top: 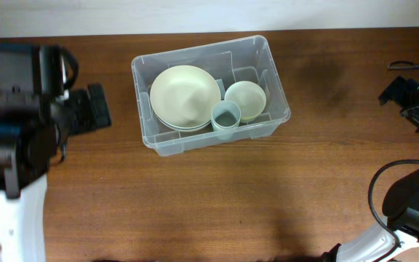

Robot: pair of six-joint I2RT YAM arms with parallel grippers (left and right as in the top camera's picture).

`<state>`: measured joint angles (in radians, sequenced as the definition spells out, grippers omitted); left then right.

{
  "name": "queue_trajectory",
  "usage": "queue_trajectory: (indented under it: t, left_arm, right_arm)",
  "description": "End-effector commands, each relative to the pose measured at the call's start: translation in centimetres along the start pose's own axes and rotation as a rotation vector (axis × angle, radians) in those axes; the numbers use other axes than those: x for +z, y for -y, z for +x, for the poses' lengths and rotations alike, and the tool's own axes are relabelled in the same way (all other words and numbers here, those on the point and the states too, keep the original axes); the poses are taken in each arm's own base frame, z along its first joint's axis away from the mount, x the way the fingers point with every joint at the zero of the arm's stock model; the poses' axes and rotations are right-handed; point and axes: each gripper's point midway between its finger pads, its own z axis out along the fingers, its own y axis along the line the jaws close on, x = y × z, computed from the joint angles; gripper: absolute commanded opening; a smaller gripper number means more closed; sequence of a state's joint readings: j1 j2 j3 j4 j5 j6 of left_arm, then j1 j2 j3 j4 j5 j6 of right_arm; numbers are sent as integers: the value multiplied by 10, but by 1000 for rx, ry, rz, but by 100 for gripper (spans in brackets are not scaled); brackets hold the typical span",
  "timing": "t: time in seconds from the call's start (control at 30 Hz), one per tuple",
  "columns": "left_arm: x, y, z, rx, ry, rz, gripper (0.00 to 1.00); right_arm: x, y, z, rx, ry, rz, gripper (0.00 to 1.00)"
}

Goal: Pack container

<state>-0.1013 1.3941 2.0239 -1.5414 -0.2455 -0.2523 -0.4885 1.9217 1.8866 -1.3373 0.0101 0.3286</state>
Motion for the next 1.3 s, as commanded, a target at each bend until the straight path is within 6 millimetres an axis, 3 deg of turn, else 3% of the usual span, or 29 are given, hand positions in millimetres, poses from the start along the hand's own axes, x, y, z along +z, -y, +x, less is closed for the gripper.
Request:
queue_trajectory:
  t: [0.0,0.17,0.33,0.5,0.63,1.03,1.27]
  left_arm:
    - [-1,-8,16,-52,39,-7,100]
    - [18,22,31,-71,123,187,100]
    - [66,53,58,-68,111,325,100]
    - [117,61,94,-181,-22,319,100]
    - [142,62,115,-232,-127,282,100]
    - [185,71,144,-218,-305,239,100]
    - [193,73,150,-216,-342,237,100]
  right_arm:
    - [-4,2,0,-4,10,-1,99]
    - [-4,2,0,-4,10,-1,99]
    - [-4,2,0,-4,10,-1,99]
    - [-4,2,0,-4,10,-1,99]
    - [-4,2,0,-4,10,-1,99]
    - [-4,2,0,-4,10,-1,99]
    - [-4,2,0,-4,10,-1,99]
